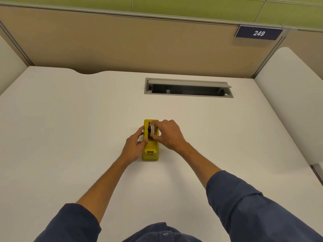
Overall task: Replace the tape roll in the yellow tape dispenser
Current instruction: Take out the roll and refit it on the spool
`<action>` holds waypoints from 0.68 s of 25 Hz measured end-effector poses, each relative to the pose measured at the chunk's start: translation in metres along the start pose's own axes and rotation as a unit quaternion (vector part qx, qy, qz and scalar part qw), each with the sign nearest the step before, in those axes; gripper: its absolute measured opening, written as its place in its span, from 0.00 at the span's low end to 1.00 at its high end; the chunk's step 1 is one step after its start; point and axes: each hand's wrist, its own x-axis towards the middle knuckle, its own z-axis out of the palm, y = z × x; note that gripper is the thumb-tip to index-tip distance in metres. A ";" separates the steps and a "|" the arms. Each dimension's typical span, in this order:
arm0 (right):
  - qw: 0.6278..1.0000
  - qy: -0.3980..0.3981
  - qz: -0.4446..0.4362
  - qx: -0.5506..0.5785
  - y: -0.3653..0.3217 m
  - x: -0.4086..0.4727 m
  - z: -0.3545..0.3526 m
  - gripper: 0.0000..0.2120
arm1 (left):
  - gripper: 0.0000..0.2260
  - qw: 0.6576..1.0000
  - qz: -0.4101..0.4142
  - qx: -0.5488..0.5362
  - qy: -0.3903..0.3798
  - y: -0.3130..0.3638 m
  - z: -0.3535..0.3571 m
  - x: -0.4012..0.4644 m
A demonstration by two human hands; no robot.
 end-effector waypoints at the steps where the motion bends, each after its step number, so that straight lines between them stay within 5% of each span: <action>1: 1.000 0.001 -0.006 -0.001 0.000 0.000 0.000 0.16 | 0.25 1.000 0.000 0.000 -0.001 0.000 0.000 0.000; 17: 0.999 0.018 -0.022 0.042 0.001 0.003 0.003 0.16 | 0.26 1.000 -0.005 0.018 0.000 0.002 -0.001 0.000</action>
